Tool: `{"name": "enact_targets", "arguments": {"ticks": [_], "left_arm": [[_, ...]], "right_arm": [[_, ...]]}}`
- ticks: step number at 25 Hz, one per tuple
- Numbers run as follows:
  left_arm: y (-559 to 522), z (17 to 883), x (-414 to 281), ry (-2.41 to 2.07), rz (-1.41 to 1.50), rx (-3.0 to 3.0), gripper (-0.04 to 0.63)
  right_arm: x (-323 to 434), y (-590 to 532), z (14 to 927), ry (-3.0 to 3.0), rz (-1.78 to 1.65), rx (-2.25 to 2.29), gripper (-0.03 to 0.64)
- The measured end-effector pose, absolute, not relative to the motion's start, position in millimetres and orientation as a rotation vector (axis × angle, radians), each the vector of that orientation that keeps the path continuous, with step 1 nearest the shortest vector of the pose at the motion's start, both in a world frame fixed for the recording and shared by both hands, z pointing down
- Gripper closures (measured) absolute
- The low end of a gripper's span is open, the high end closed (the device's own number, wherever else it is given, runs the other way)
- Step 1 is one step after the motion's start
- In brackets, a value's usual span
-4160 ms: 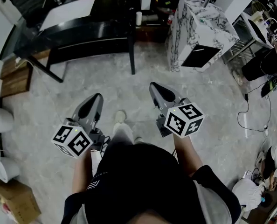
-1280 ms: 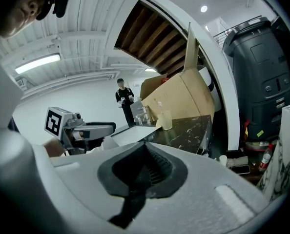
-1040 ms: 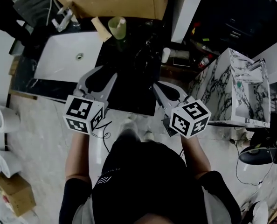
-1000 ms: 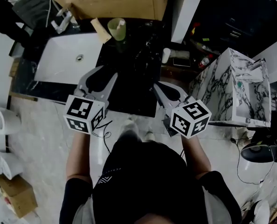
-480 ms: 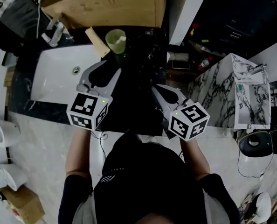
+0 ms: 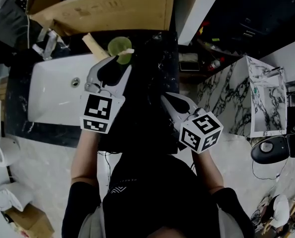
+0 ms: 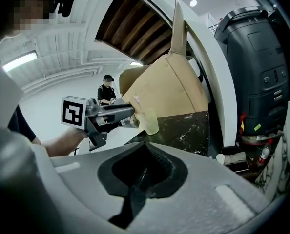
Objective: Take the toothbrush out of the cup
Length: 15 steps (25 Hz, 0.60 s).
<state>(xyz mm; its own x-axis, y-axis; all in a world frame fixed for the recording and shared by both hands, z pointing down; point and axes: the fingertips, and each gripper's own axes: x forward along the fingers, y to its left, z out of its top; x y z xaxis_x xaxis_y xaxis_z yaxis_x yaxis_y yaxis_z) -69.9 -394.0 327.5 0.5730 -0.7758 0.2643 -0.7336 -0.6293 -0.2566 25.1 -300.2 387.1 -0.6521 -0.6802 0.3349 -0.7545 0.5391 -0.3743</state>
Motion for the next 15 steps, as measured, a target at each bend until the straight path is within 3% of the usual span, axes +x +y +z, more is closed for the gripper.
{"name": "enact_targets", "arguments": {"ticks": [15], "left_arm": [[-426.6,335.5,-57.6,1.280,-0.544,-2.551,0.466]], "right_arm": [[32.9,-310.7,407.8,-2.539,0.839,1.269,0.612]]}}
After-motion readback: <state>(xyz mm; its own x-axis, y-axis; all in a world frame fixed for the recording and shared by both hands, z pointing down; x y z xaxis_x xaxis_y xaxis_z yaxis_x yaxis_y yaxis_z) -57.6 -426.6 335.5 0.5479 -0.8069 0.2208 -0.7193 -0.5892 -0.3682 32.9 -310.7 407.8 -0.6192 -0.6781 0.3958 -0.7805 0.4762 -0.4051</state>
